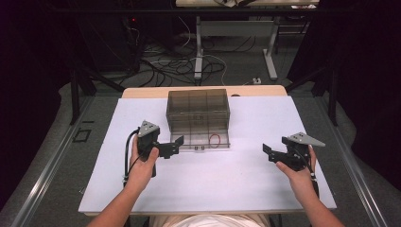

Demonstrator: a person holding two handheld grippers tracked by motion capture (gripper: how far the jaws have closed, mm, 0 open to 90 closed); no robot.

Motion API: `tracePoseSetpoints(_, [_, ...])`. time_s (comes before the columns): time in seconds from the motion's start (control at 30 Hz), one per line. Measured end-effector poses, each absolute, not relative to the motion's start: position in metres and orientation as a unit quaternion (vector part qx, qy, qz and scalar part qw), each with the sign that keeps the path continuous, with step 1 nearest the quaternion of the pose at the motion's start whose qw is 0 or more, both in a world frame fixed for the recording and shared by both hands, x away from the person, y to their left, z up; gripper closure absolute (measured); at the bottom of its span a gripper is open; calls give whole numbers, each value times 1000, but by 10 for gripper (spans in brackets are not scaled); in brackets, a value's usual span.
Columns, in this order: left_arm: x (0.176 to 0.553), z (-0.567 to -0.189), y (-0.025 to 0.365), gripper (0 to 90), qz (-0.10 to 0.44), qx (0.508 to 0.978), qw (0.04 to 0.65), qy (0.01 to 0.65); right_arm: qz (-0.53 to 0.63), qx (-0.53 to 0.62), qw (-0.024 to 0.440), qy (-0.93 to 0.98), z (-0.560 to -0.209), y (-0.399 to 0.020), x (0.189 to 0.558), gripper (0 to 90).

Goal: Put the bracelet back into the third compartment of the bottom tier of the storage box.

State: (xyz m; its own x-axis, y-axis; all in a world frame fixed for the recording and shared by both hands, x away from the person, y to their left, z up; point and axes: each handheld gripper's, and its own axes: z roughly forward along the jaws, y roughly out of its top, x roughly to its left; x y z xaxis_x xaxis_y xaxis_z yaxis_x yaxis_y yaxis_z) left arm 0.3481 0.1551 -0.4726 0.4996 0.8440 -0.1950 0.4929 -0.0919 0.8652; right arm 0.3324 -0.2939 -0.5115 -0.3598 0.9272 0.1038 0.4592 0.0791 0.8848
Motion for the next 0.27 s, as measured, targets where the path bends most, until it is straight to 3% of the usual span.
tracePoseSetpoints(0.27, [338, -483, 174, 3, 188, 709, 477, 484, 459, 504, 256, 685, -512, -292, 332, 144])
